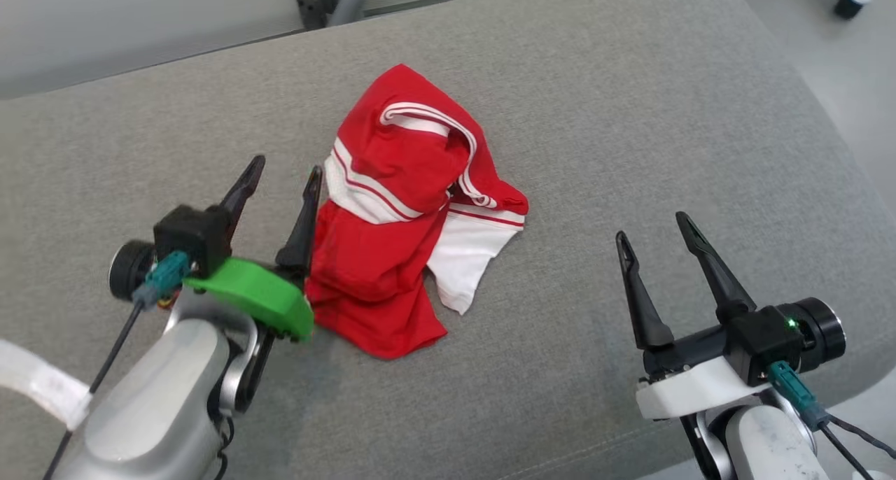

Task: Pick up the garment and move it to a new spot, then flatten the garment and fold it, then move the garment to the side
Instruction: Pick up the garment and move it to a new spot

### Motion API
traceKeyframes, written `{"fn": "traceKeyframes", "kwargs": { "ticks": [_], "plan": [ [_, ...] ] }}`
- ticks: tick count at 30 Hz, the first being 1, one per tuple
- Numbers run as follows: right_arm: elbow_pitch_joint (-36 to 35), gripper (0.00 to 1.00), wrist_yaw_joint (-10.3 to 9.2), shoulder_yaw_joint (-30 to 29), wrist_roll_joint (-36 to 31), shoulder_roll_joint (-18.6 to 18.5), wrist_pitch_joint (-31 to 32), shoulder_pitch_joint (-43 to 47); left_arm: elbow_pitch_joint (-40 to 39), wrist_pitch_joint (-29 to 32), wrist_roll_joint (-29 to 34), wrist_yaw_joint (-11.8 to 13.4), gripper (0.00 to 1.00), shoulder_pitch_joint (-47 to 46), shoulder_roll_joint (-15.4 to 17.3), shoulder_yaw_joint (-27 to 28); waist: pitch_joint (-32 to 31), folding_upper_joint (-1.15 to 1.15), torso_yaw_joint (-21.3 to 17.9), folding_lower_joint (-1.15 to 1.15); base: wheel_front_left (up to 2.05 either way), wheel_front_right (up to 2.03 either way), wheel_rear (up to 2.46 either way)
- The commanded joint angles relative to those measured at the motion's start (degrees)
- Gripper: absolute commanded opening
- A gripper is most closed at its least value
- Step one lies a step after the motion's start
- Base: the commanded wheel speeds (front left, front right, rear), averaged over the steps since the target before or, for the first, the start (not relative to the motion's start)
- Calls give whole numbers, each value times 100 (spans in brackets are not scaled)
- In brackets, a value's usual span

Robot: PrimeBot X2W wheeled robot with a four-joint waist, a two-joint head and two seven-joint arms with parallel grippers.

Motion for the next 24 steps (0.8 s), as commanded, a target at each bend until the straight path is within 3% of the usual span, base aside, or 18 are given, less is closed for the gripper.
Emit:
{"fn": "traceKeyframes", "kwargs": {
  "ticks": [1,5,8,12,19,24],
  "plan": [
    [7,100,-8,-36,-92,-4,-2,100,-254,-37,92,149,100,364,114,50,-343,0,450,0,0,0,0],
    [4,100,-8,-112,-199,-5,-2,202,-972,-73,151,525,100,1241,376,441,-500,0,697,0,0,0,0],
    [5,100,-8,-192,-230,-23,-2,283,-1387,-74,341,649,100,1956,433,864,-605,0,852,0,0,0,0],
    [4,100,-8,-259,-241,-50,-2,378,-1683,-75,605,585,100,2654,275,1390,-697,0,968,0,0,0,0],
    [106,100,-8,-418,-251,-146,-2,555,-1822,-70,1329,-50,100,3867,-215,2586,-807,0,1118,0,0,0,0],
    [227,100,-8,-497,-231,-176,-2,610,-1716,-71,1779,-600,100,4205,-625,3200,-838,0,1172,0,0,0,0]
  ]
}}
